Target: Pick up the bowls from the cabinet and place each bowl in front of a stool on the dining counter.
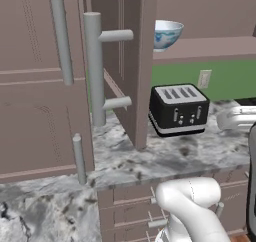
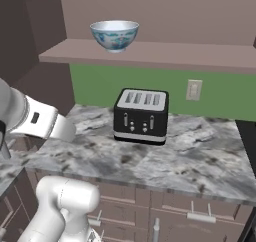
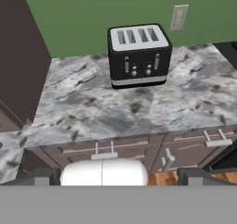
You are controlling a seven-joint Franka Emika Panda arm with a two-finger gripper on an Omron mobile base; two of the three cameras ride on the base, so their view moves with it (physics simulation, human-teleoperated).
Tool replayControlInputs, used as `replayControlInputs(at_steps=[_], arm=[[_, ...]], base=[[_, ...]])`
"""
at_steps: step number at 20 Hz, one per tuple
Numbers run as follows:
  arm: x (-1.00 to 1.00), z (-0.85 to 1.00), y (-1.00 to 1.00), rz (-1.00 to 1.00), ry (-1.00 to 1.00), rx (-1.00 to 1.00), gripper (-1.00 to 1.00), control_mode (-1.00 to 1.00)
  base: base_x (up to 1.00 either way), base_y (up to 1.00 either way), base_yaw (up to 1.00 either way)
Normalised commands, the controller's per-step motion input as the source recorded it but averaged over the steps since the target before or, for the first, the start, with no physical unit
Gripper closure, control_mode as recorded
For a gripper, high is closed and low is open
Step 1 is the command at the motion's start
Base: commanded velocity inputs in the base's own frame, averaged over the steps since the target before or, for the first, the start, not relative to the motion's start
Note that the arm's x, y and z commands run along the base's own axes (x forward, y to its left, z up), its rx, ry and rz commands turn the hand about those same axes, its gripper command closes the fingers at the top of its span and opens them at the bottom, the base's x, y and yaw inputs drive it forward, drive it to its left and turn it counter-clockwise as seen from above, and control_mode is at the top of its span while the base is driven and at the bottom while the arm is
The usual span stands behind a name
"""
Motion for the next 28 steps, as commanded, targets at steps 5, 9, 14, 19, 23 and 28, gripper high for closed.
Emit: replayControlInputs(at_steps=[5, 9, 14, 19, 23, 28], arm=[[0.00, 0.00, 0.00, 0.00, 0.00, 0.00, -1.00, -1.00], [0.03, 0.02, -0.05, -0.01, -0.01, 0.06, -1.00, -1.00], [0.00, 0.64, 0.00, -0.08, -0.18, 0.25, -1.00, -1.00], [-0.01, 0.85, 0.06, -0.08, -0.17, 0.27, -1.00, -1.00], [-0.01, 0.65, 0.09, -0.12, -0.15, 0.23, -1.00, -1.00], [0.02, 0.14, -0.01, -0.17, -0.18, 0.26, -1.00, -1.00]], base=[[0.00, -0.01, 0.00], [0.00, 0.00, 0.00], [0.00, 0.00, 0.00], [0.00, 0.00, 0.00], [0.00, 0.00, 0.00], [0.00, 0.00, 0.00]])
